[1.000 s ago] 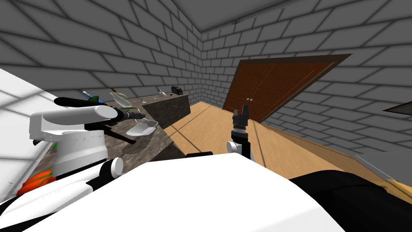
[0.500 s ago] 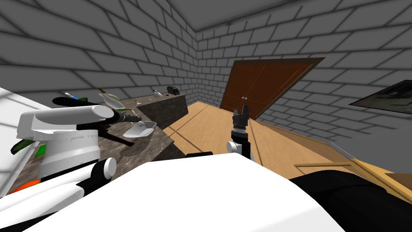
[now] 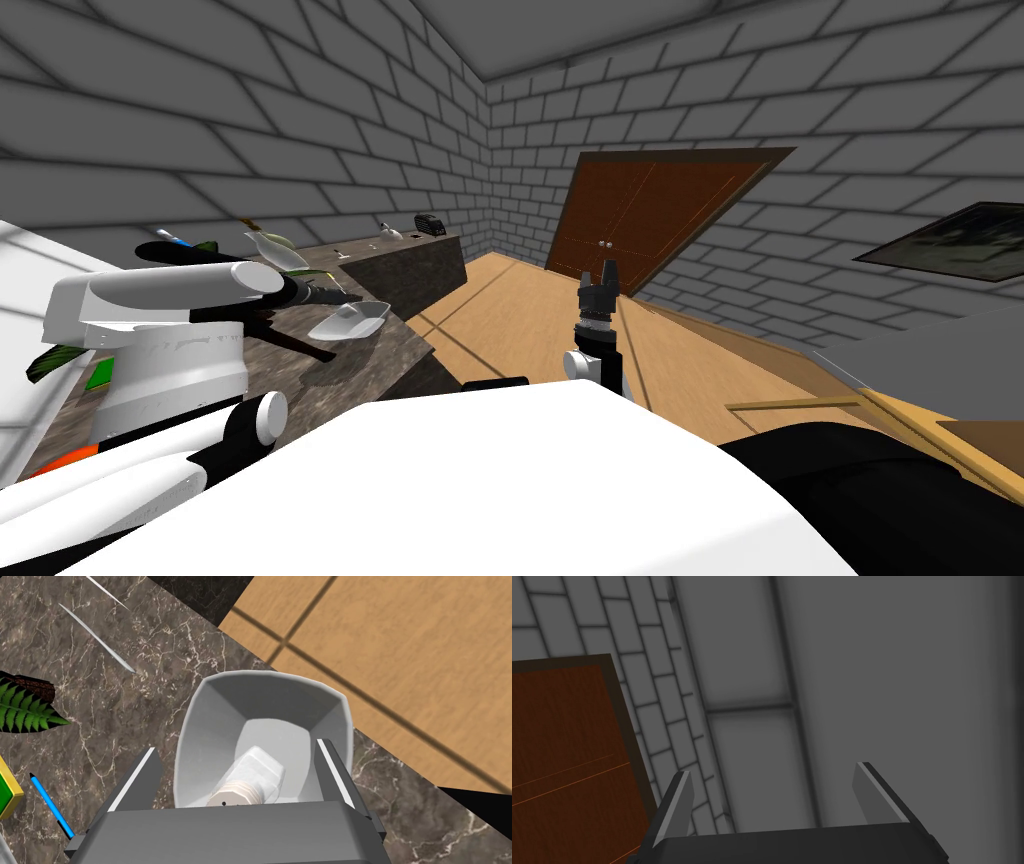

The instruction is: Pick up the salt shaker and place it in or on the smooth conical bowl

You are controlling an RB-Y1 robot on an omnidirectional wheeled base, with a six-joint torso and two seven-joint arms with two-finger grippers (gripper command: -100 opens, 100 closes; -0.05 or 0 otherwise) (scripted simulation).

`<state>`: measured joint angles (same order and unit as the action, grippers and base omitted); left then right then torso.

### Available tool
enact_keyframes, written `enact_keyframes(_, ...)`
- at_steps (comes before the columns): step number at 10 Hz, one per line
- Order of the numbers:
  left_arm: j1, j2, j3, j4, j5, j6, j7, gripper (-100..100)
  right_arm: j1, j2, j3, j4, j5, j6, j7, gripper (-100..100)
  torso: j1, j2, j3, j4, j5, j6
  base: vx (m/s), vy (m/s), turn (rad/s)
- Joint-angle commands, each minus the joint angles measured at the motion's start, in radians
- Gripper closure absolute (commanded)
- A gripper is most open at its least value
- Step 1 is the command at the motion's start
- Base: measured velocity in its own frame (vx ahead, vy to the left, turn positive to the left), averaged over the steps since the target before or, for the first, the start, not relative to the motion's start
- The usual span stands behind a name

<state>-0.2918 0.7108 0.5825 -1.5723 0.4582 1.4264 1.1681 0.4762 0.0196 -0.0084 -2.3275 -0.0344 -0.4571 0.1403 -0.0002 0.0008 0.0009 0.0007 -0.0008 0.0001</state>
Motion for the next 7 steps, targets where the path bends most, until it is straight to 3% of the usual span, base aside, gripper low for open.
enact_keyframes(1,0.0,0.0,0.0,0.0,0.0,0.0,0.0,-100,0.0,0.0,0.0,0.0,0.0,0.0,0.0,0,0.0,0.0,0.0,0.0,0.0,0.0,0.0,0.0,0.0)
enact_keyframes(2,0.0,0.0,0.0,0.0,0.0,0.0,0.0,-100,0.0,0.0,0.0,0.0,0.0,0.0,0.0,0,0.0,0.0,0.0,0.0,0.0,0.0,0.0,0.0,0.0)
enact_keyframes(3,0.0,0.0,0.0,0.0,0.0,0.0,0.0,0,0.0,0.0,0.0,0.0,0.0,0.0,0.0,0,0.0,0.0,0.0,0.0,0.0,0.0,0.0,0.0,0.0)
enact_keyframes(4,-0.003,0.016,0.004,-0.024,0.008,0.035,0.015,-100,0.0,0.0,0.0,0.0,0.0,0.0,0.0,0,0.0,0.0,0.0,0.0,0.0,0.0,-0.006,0.007,-0.021)
enact_keyframes(7,-0.009,0.039,0.011,-0.061,0.02,0.087,0.038,-100,0.0,0.0,0.0,0.0,0.0,0.0,0.0,0,0.0,0.0,0.0,0.0,0.0,0.0,-0.008,0.008,-0.026)
